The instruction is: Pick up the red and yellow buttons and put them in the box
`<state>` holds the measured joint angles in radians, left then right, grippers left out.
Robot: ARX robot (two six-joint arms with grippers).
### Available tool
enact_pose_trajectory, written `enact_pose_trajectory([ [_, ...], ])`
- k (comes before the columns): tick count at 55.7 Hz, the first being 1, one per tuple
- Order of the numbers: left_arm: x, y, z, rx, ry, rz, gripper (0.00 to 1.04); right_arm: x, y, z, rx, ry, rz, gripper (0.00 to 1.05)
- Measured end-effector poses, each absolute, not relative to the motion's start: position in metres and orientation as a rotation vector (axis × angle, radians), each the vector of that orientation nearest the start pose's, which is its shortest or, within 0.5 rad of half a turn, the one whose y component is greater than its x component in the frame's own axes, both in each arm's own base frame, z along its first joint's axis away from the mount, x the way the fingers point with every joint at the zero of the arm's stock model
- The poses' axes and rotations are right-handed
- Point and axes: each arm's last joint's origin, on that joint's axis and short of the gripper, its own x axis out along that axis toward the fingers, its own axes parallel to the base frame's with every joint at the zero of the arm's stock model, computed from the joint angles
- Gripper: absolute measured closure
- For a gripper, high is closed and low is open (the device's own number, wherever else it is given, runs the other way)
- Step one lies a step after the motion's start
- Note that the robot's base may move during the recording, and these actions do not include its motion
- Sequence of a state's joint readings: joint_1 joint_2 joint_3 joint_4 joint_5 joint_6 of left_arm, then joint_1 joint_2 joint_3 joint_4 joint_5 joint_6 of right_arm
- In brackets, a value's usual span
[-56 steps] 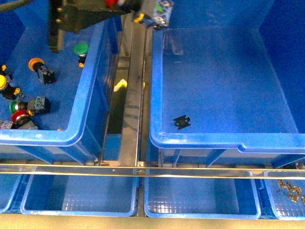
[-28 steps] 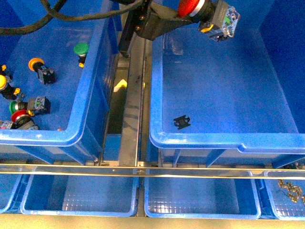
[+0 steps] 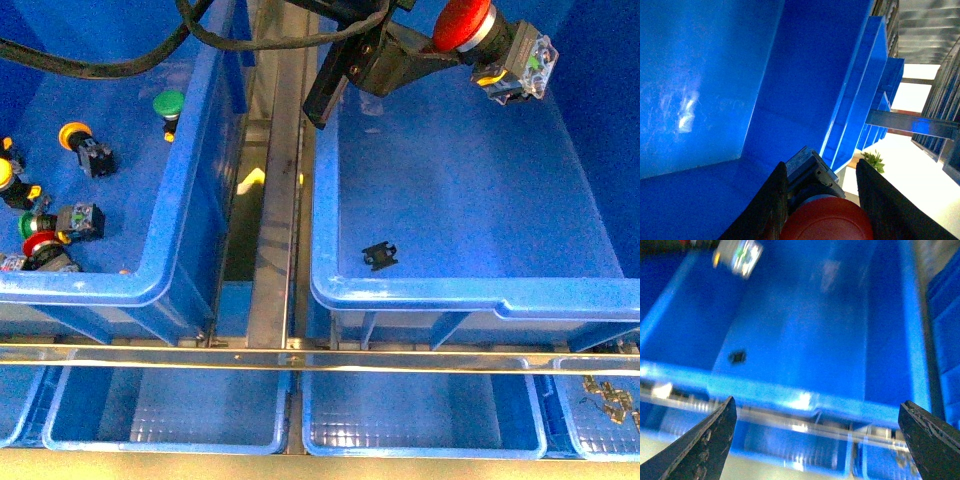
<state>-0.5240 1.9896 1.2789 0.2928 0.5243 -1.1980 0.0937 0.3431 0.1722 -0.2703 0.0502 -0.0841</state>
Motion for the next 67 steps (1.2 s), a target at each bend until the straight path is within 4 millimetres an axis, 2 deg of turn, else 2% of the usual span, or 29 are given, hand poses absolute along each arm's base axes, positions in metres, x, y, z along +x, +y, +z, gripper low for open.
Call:
enact_pose_trajectory([
  [4,0.371,-0.235,0.194,-1.06,0.996,-0.65,0.71,0.136,0.019,0.165,-0.213,0.48,0.197,0.07],
  [11,0.372,-0.236,0.196,-1.061,0.994,-0.648,0.71,0.187,0.029,0.173,-0.354,0.377,0.291,0.07],
  [20,0.371,-0.236,0.196,-1.061,0.996,-0.647,0.71,0.223,0.032,0.171,-0.426,0.35,0.315,0.07],
  [26,0.371,-0.236,0.196,-1.061,0.996,-0.647,0.71,0.239,0.034,0.167,-0.465,0.345,0.335,0.07],
  [44,0.371,-0.237,0.196,-1.061,1.0,-0.65,0.71,0.272,0.041,0.172,-0.572,0.271,0.359,0.07],
  [67,0.371,-0.237,0.196,-1.06,1.001,-0.65,0.71,0.287,0.05,0.171,-0.644,0.222,0.409,0.07],
])
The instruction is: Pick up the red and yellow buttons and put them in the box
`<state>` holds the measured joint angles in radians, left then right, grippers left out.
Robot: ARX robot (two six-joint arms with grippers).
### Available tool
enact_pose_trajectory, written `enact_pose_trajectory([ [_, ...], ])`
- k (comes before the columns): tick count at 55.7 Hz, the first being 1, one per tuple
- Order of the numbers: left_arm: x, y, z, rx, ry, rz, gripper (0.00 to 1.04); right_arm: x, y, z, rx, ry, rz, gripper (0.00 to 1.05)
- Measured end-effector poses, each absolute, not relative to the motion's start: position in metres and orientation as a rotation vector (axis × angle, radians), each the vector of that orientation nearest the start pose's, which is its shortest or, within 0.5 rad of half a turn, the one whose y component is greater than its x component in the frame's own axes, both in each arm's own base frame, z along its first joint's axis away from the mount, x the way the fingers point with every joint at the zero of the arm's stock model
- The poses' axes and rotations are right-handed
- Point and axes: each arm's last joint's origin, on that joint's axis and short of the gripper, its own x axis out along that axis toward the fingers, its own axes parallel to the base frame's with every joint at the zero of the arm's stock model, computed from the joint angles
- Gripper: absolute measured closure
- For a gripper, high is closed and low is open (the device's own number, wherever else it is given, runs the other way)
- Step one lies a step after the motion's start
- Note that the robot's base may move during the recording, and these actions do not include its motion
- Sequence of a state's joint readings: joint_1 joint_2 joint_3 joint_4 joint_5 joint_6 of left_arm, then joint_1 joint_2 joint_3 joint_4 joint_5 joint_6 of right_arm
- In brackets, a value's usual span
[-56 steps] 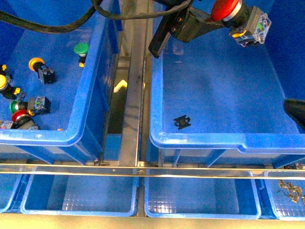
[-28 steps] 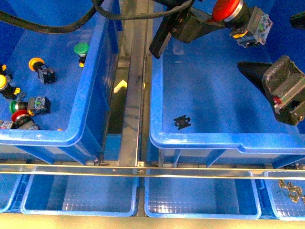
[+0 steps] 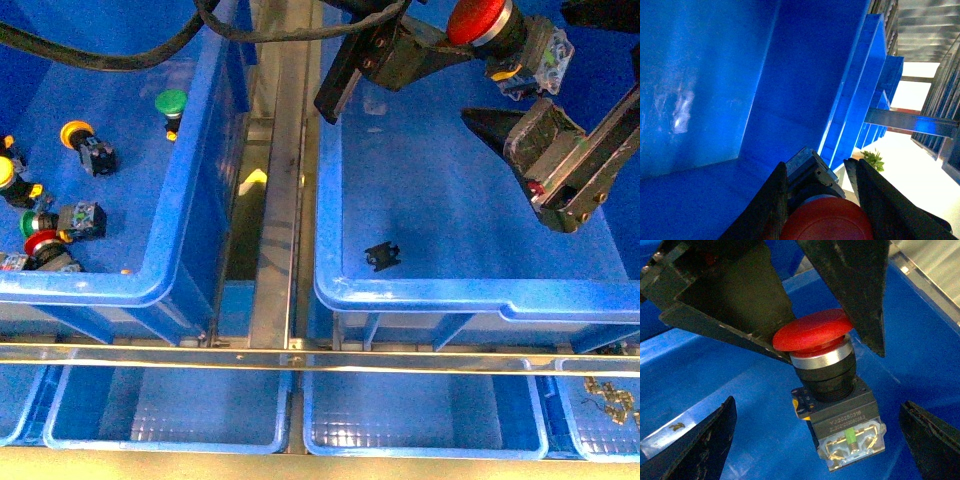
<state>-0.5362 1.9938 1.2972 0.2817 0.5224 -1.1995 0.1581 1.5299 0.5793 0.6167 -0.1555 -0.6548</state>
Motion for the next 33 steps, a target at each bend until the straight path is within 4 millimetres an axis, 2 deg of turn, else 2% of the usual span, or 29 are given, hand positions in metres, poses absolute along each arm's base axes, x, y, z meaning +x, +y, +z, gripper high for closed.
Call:
enact_pose_trajectory([
  [13,0.3698,-0.2385,0.1956,-1.059,1.003,-0.653,0.71,0.2944,0.0521,0.1719,-0.683,0.202,0.431,0.07],
  [15,0.3698,-0.2385,0.1956,-1.059,1.002,-0.653,0.71,0.2947,0.0522,0.1718,-0.683,0.202,0.432,0.1],
  [24,0.3697,-0.2386,0.1956,-1.058,1.002,-0.652,0.71,0.2958,0.0518,0.172,-0.694,0.194,0.426,0.43],
  [33,0.3698,-0.2385,0.1955,-1.056,1.0,-0.65,0.71,0.2962,0.0509,0.1723,-0.701,0.193,0.421,0.63],
])
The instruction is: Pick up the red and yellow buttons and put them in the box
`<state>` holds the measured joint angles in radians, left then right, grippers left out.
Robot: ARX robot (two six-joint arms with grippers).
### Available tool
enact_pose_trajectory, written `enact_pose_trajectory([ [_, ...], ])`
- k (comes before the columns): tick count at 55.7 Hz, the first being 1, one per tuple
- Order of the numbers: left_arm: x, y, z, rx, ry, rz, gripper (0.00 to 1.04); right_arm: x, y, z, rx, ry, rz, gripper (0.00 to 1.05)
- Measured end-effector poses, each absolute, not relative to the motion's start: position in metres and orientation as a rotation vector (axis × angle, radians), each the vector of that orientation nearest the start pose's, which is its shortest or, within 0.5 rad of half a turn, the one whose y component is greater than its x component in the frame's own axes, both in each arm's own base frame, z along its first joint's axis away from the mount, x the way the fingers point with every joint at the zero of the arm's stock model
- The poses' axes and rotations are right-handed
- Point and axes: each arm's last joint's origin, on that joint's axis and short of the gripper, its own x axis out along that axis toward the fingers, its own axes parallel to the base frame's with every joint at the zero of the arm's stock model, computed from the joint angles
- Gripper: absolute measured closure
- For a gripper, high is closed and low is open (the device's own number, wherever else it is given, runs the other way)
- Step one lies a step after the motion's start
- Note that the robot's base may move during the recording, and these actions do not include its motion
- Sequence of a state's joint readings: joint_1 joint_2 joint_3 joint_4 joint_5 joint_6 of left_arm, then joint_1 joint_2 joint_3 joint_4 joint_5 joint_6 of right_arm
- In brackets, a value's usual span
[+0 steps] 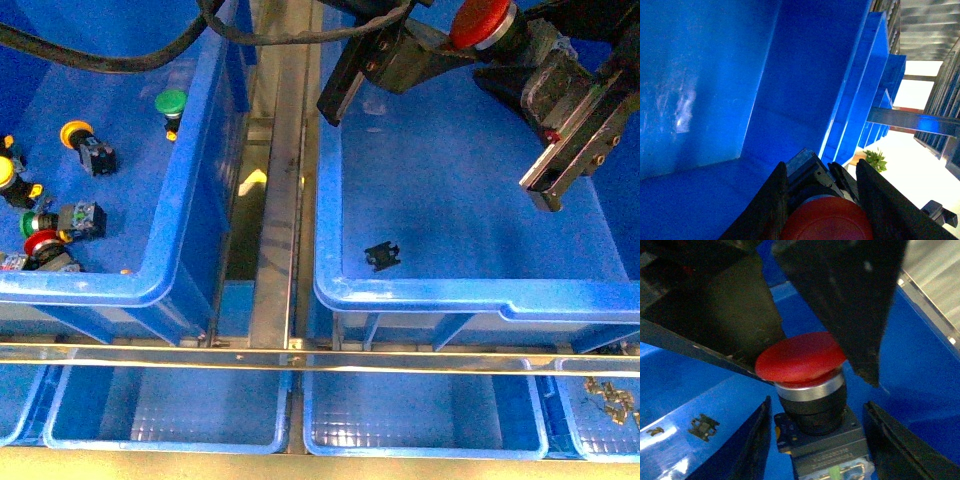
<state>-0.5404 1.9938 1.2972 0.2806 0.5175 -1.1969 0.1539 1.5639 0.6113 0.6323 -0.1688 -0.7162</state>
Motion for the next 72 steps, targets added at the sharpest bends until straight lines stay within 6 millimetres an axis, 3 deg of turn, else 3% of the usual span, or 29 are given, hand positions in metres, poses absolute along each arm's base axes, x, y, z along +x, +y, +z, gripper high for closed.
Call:
enact_pose_trajectory([
  [22,0.37,-0.238,0.194,-1.044,0.999,-0.638,0.7,0.297,0.046,0.172,-0.7,0.196,0.425,0.65],
  [29,0.37,-0.235,0.199,-1.01,0.96,-0.635,0.43,0.298,0.042,0.171,-0.697,0.212,0.408,0.65],
  [43,0.365,-0.208,0.212,-0.97,0.897,-0.61,0.06,0.298,0.038,0.17,-0.684,0.234,0.398,0.65],
  [55,0.35,-0.177,0.197,-0.913,0.91,-0.476,0.08,0.298,0.034,0.168,-0.678,0.256,0.391,0.65],
  [63,0.33,-0.148,0.185,-0.837,0.904,-0.384,0.08,0.297,0.026,0.167,-0.669,0.282,0.371,0.65],
  [72,0.316,-0.112,0.187,-0.661,0.762,-0.282,0.08,0.292,0.019,0.174,-0.644,0.292,0.335,0.65],
])
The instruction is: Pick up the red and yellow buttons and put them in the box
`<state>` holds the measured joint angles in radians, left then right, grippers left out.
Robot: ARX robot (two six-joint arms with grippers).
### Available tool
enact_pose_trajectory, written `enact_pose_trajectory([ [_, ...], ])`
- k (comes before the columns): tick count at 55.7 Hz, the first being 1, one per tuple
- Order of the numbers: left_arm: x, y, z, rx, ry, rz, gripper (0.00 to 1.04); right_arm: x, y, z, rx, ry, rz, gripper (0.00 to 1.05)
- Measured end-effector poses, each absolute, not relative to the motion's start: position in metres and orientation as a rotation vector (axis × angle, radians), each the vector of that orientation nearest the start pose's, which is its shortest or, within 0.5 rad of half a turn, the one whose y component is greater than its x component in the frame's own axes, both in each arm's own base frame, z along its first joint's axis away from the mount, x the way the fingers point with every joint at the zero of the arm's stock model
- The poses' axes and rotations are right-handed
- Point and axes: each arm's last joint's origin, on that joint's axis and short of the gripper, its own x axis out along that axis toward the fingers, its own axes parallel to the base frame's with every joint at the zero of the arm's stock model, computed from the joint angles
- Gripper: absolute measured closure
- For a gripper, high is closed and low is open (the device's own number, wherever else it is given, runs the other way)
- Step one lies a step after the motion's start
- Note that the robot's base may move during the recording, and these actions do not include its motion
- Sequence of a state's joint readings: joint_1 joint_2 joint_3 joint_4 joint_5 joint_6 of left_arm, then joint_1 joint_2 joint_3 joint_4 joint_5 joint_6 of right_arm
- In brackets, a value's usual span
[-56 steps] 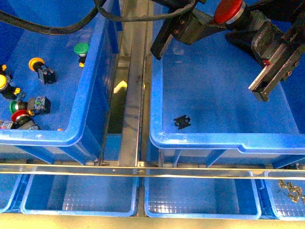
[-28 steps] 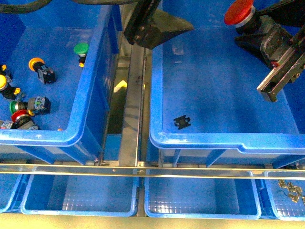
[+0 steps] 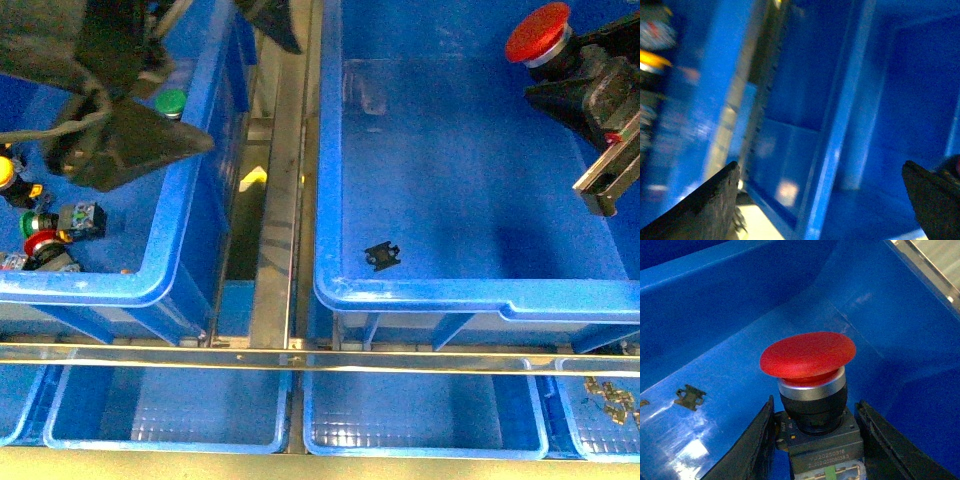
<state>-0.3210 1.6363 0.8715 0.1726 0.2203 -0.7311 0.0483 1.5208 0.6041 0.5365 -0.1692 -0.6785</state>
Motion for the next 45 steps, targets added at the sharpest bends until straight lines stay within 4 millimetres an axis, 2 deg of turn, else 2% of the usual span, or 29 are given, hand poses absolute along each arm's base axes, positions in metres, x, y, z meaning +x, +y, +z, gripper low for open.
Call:
enact_pose_trajectory([
  [5,0.307,-0.085,0.186,-0.487,0.656,-0.218,0.08,0.287,0.015,0.181,-0.626,0.29,0.295,0.65],
  [12,0.296,-0.057,0.176,-0.365,0.65,-0.158,0.08,0.278,0.01,0.188,-0.596,0.303,0.249,0.65],
  [20,0.279,-0.034,0.169,-0.292,0.651,-0.11,0.08,0.264,0.008,0.192,-0.559,0.327,0.205,0.65],
  [28,0.26,-0.021,0.161,-0.272,0.651,-0.065,0.08,0.244,0.011,0.194,-0.526,0.347,0.191,0.65],
  [33,0.254,-0.017,0.149,-0.162,0.434,0.0,0.2,0.236,0.012,0.196,-0.508,0.361,0.174,0.65],
  [36,0.24,-0.015,0.143,-0.094,0.273,0.004,0.3,0.23,0.011,0.199,-0.502,0.367,0.154,0.65],
  [41,0.225,-0.013,0.154,-0.055,0.08,-0.003,0.45,0.225,0.01,0.201,-0.483,0.384,0.114,0.65],
  [45,0.217,-0.008,0.164,-0.037,0.007,-0.021,0.56,0.223,0.011,0.203,-0.465,0.383,0.103,0.65],
])
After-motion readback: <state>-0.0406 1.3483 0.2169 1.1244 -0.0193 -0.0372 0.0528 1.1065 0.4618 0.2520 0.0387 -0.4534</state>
